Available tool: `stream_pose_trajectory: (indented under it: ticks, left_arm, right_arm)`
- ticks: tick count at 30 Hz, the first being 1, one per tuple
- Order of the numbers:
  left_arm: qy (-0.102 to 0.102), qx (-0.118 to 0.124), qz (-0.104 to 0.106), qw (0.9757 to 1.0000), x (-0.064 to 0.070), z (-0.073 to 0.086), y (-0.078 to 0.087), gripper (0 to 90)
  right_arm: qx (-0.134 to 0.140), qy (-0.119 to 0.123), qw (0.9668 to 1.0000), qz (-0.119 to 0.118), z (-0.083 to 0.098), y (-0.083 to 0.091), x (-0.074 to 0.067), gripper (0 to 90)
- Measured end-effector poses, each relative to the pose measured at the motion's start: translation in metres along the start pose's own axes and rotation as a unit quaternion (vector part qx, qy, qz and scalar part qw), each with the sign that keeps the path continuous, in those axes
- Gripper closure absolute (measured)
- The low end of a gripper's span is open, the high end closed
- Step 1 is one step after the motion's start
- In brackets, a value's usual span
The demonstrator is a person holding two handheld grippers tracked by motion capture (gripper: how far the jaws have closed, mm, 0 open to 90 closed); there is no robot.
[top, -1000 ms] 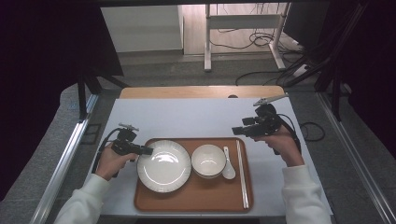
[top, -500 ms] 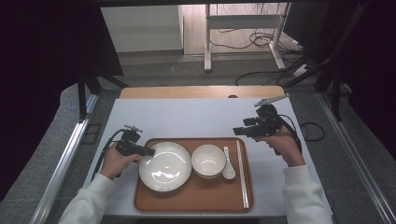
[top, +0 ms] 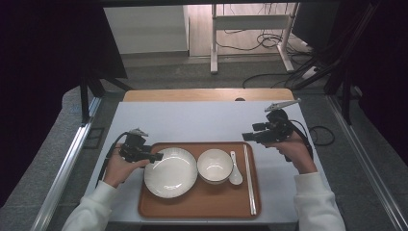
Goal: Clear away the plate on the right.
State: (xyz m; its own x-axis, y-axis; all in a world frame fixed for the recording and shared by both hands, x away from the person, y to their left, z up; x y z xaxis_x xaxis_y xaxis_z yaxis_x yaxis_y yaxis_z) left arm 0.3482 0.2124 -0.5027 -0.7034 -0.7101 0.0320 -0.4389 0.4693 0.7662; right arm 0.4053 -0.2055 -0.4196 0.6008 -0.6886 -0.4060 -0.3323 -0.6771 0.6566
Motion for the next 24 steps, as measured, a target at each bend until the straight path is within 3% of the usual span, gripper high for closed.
stream_pose_trajectory:
  ticks: [3, 8, 13, 19, 20, 24]
  left_arm:
    - [-0.017, 0.015, -0.024, 0.9995, 0.002, -0.004, 0.012, 26.3]
    - [-0.030, 0.043, -0.035, 0.9980, 0.008, -0.005, 0.024, 23.7]
    - [-0.051, 0.067, -0.055, 0.9949, 0.016, 0.002, 0.038, 21.3]
    - [-0.051, 0.084, -0.072, 0.9926, 0.018, 0.013, 0.046, 19.7]
    - [-0.047, 0.087, -0.083, 0.9916, 0.016, 0.018, 0.046, 19.3]
    - [-0.044, 0.077, -0.092, 0.9918, 0.010, 0.023, 0.042, 19.1]
  right_arm:
    - [-0.002, 0.005, 1.0000, 0.003, 0.002, 0.000, -0.001, 28.4]
    - [0.009, 0.015, 0.9994, 0.028, 0.008, 0.008, -0.004, 28.5]
    - [0.019, 0.034, 0.9979, 0.051, 0.027, 0.022, -0.005, 28.6]
    - [0.045, 0.038, 0.9958, 0.071, 0.057, 0.030, 0.011, 26.4]
    - [0.048, 0.037, 0.9953, 0.075, 0.062, 0.029, 0.016, 26.3]
    - [0.026, 0.025, 0.9963, 0.078, 0.070, 0.022, 0.026, 24.3]
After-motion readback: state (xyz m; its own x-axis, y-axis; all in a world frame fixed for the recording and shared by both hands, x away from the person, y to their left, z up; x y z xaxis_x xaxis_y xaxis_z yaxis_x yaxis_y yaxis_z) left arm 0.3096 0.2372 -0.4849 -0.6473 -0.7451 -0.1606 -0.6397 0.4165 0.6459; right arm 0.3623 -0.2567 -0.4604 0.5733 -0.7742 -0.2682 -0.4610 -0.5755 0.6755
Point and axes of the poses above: each handheld gripper's, and its own axes: y roughly backward along the jaws, z roughly out of its underside, x roughly to its right, the point moved 3 cm from there along -y, roughly forward along the jaws, and after that the axes turned 14 degrees about -y, right-handed, at the moved point
